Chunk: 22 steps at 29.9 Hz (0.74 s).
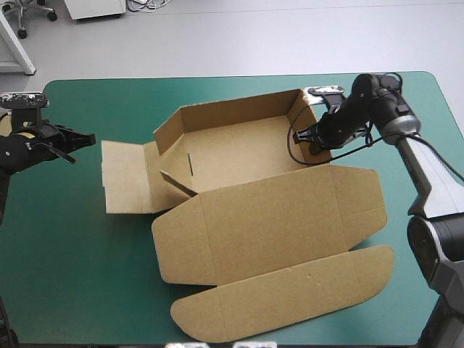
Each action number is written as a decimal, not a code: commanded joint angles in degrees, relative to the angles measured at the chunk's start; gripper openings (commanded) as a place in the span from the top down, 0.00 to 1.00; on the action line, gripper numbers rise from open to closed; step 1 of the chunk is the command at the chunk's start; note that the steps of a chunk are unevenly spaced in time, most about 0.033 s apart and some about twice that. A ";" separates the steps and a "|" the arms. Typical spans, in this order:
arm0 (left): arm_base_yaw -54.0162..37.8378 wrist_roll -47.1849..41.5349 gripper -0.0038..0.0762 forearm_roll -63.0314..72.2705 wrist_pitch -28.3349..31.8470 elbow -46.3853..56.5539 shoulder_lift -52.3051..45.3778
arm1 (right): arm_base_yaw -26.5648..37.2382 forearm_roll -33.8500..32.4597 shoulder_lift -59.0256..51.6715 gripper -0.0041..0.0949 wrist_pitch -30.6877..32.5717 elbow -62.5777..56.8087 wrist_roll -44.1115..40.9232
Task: Fold the box
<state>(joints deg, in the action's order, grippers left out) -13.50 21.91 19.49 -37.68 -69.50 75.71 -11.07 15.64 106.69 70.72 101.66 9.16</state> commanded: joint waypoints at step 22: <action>-0.20 0.84 0.95 9.93 -1.16 -3.03 -7.09 | 12.15 19.23 -14.64 0.96 0.72 1.89 5.81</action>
<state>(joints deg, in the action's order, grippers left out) -13.50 22.50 26.38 -41.13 -70.51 70.14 0.80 28.91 96.36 71.34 101.66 13.96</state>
